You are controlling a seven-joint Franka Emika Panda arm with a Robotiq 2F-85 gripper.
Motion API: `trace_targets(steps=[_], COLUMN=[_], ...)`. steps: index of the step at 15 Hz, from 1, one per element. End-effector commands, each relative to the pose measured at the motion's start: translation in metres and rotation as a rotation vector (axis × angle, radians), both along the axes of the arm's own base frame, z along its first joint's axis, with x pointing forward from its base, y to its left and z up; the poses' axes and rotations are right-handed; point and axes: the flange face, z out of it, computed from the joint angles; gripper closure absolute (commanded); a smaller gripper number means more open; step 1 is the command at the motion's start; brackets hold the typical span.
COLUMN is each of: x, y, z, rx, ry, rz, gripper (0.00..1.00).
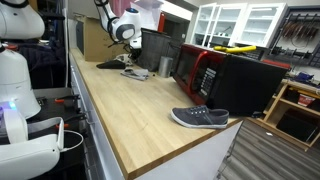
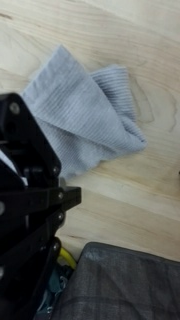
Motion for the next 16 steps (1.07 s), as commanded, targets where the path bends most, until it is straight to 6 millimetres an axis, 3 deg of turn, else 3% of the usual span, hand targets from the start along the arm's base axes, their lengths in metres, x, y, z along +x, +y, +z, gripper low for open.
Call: trace_targets(steps=[1, 7, 16], x=[0.001, -0.012, -0.054], y=[-0.008, -0.019, -0.049], z=[0.000, -0.023, -0.072], rx=[-0.001, 0.021, -0.047], ry=[0.025, 0.094, 0.240], rz=[-0.073, -0.107, -0.121], gripper=[1.00, 1.00, 1.00])
